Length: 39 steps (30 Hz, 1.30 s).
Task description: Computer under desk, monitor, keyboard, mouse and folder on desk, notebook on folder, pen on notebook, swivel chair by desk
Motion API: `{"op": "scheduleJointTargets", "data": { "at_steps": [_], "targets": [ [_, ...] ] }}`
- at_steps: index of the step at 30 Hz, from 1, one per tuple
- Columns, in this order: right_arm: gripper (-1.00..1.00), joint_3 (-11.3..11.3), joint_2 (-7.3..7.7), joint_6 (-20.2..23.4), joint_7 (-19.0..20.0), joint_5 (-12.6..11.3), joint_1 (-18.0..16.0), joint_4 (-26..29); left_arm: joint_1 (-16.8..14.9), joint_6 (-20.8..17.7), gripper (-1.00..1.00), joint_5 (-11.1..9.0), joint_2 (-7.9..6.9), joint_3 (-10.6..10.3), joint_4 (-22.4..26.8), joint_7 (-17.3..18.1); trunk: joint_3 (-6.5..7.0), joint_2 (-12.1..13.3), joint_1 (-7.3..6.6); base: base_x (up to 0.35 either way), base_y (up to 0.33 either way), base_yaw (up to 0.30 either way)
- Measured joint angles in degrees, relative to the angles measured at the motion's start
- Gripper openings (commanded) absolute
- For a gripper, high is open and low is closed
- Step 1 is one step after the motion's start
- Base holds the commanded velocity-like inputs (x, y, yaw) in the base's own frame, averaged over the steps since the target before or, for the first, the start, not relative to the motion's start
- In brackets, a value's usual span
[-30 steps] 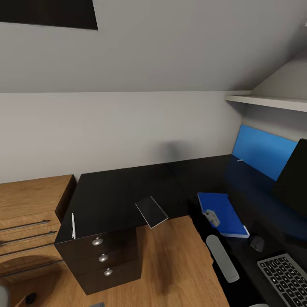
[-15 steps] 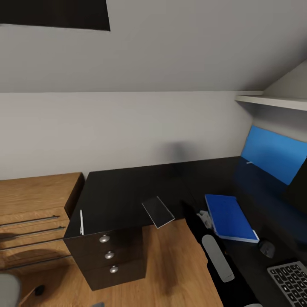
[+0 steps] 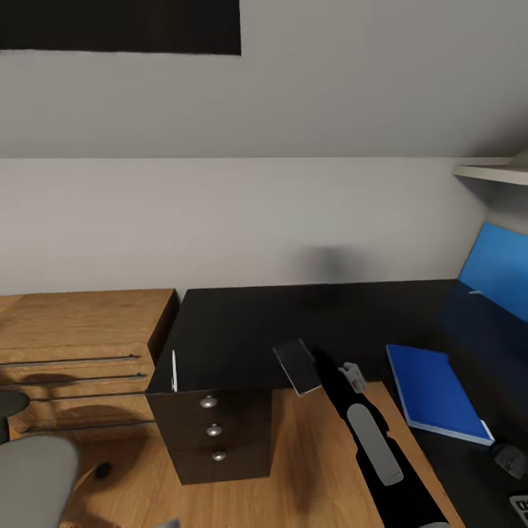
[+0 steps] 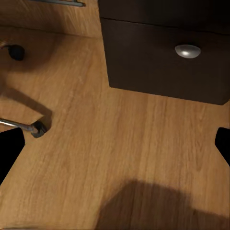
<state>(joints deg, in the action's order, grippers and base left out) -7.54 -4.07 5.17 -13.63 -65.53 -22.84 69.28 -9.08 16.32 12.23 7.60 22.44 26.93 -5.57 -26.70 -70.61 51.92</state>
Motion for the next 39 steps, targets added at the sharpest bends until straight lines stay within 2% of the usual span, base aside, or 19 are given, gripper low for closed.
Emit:
{"op": "scheduleJointTargets", "data": {
  "at_steps": [18, 32, 39],
  "targets": [
    [1.00, 0.02, 0.16, 0.09, 0.41, 0.00, 0.10, 0.47, -0.02, 0.10, 1.00, 0.00, -0.01, 0.00, -0.02, 0.08, 0.00, 0.00, 0.01, -0.008, 0.000, 0.028],
    [1.00, 0.16, 0.19, -0.04, 4.10, 0.04, 0.12, 0.42, -0.02, 0.10, 1.00, 0.00, -0.01, 0.00, -0.02, 0.09, 0.00, 0.00, 0.04, -0.294, 0.000, 0.000],
    [1.00, 0.16, 0.20, -0.07, 4.14, 0.02, 0.14, 0.21, -0.02, 0.10, 1.00, -0.06, -0.01, 0.14, 1.02, 0.00, 0.00, 0.00, 0.00, -0.049, 0.000, 0.000]
  ]
}}
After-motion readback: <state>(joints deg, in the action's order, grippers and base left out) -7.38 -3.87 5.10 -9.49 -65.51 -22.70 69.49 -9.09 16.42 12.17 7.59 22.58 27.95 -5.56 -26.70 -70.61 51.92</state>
